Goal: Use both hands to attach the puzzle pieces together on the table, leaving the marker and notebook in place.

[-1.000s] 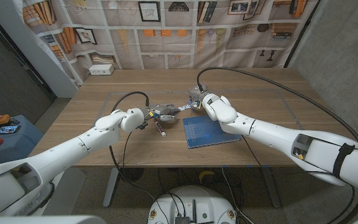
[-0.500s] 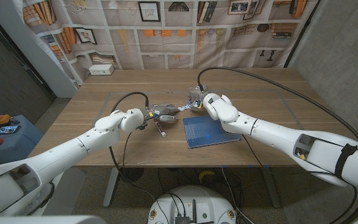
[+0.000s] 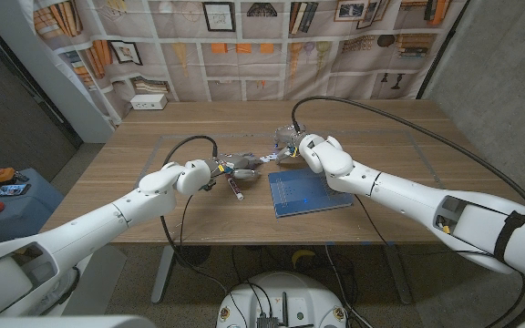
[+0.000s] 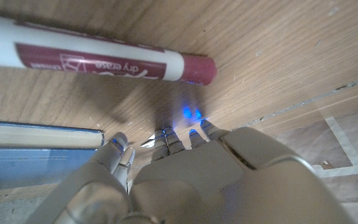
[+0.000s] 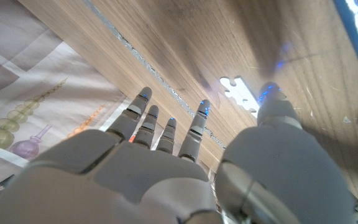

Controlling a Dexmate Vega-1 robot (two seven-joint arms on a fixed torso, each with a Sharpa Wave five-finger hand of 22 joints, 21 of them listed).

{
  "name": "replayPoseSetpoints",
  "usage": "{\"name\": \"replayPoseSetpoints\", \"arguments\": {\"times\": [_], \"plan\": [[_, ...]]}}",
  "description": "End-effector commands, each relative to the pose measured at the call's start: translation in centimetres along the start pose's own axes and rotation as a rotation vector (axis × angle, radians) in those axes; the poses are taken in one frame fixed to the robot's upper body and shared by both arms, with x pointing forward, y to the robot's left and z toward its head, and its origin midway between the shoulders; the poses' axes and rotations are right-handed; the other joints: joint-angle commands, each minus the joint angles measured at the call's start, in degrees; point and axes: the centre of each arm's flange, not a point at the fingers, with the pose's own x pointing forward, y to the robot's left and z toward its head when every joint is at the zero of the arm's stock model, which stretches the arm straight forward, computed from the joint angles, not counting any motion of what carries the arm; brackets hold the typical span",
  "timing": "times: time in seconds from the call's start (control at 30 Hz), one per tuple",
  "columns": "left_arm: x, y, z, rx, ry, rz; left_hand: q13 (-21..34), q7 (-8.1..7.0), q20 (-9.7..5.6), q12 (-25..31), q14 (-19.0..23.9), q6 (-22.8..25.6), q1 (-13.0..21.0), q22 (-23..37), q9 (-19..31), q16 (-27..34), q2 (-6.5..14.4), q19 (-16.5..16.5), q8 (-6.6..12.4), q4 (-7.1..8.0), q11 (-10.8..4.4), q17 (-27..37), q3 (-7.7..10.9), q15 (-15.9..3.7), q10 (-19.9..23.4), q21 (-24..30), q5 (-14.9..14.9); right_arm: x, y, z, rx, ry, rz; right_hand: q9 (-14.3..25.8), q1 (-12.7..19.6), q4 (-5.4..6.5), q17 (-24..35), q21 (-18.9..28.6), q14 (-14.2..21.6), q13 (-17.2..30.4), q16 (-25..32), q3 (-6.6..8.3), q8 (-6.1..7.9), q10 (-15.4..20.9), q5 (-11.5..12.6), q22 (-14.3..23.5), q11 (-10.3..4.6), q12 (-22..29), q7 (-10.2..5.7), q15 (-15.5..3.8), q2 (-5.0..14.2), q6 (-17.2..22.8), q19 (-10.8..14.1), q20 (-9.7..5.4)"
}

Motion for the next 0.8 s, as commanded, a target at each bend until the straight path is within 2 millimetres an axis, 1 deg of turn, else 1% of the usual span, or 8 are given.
{"name": "replayPoseSetpoints", "arguments": {"times": [0.03,0.1,0.33,0.4,0.43,0.5,0.67,0.8], "plan": [[-0.4,0.1,0.2,-0.003,0.013,0.01,0.39,0.63,-2.06,0.26,-1.24,0.64,0.46,0.1,0.07,-0.12,5.28,-6.51,0.33,-0.29,0.47,0.03,0.44,-2.54,1.67,0.2,-0.04,-0.7,-0.4,-1.0,0.116,-0.022,-0.016,0.16,-2.77,1.14,0.2,0.01,-0.34,0.24,-0.21,-1.3,-0.47,-0.06,0.65,0.31,0.13,0.42,-0.15,0.02,0.41,-0.52,-0.22,0.08],[-0.4,0.1,0.2,-0.002,0.015,0.011,0.39,0.64,-2.05,0.27,-1.25,0.68,0.48,0.1,0.07,-0.13,5.27,-6.5,0.34,-0.33,0.42,0.03,0.45,-2.55,1.7,0.2,-0.05,-0.8,-0.4,-1.2,0.143,-0.021,-0.021,0.18,-3.89,1.72,0.24,0.07,-0.25,0.24,-0.14,-1.8,-0.56,0.21,0.73,0.32,0.0,0.57,-0.17,0.01,0.81,-0.4,-0.19,-0.07],[-0.5,0.2,0.2,0.005,0.008,0.011,0.39,0.65,-2.02,0.27,-1.21,0.87,0.54,0.1,0.07,-0.12,5.27,-6.48,0.39,-0.49,0.38,0.03,0.51,-2.57,1.76,0.18,-0.08,-1.2,-0.2,-1.6,0.204,-0.007,-0.045,0.2,-6.63,3.29,0.37,0.26,0.27,0.22,0.17,-2.77,-0.81,1.1,0.86,0.33,-0.26,0.95,-0.3,-0.39,2.12,-0.03,0.1,-0.31],[-0.5,0.2,0.2,0.003,0.009,0.014,0.39,0.61,-2.02,0.27,-1.21,0.9,0.56,0.1,0.08,-0.13,5.27,-6.48,0.4,-0.53,0.37,0.03,0.53,-2.59,1.77,0.17,-0.09,-1.2,-0.1,-1.7,0.218,-0.001,-0.049,0.2,-8.44,4.45,0.48,0.38,0.73,0.21,0.43,-3.2,-1.0,1.79,0.94,0.33,-0.32,1.15,-0.35,-0.69,3.34,0.27,0.39,-0.5],[-0.4,0.2,0.2,0.003,0.015,0.013,0.39,0.62,-2.04,0.27,-1.18,0.9,0.56,0.1,0.08,-0.12,5.27,-6.46,0.39,-0.55,0.32,0.03,0.54,-2.57,1.78,0.17,-0.09,-1.2,0.0,-1.7,0.224,0.0,-0.05,0.19,-8.89,4.73,0.51,0.4,0.93,0.21,0.53,-3.32,-1.06,1.95,0.95,0.33,-0.34,1.19,-0.36,-0.6,3.61,0.35,0.46,-0.53],[-0.4,0.2,0.2,0.001,0.013,0.013,0.39,0.63,-2.03,0.27,-1.13,0.93,0.58,0.1,0.08,-0.1,5.27,-6.45,0.4,-0.59,0.32,0.03,0.55,-2.58,1.81,0.16,-0.1,-1.2,0.1,-1.7,0.239,0.002,-0.058,0.18,-9.6,5.17,0.56,0.44,1.13,0.2,0.63,-3.5,-1.16,2.38,0.97,0.33,-0.3,1.31,-0.37,-0.65,4.07,0.47,0.6,-0.59],[-0.3,0.2,0.2,0.004,0.008,0.012,0.39,0.6,-2.0,0.32,-1.02,1.03,0.61,0.09,0.08,-0.07,5.27,-6.46,0.42,-0.68,0.44,0.03,0.58,-2.6,1.98,0.15,-0.11,-1.1,0.4,-1.8,0.271,0.017,-0.071,0.15,-11.84,6.76,0.76,0.54,1.64,0.18,0.93,-3.79,-1.33,3.3,0.99,0.33,-0.27,1.49,-0.41,-1.01,6.11,1.19,1.01,-0.85],[-0.2,0.3,0.1,0.006,0.004,0.011,0.39,0.67,-2.04,0.33,-1.03,1.12,0.63,0.09,0.08,-0.09,5.26,-6.44,0.44,-0.76,0.31,0.03,0.61,-2.61,2.02,0.14,-0.12,-0.8,0.7,-1.9,0.298,0.031,-0.079,0.13,-12.61,7.34,0.86,0.59,1.88,0.16,1.07,-3.81,-1.39,3.93,1.0,0.32,-0.37,1.63,-0.43,-1.27,7.06,1.56,1.26,-1.0]]}}
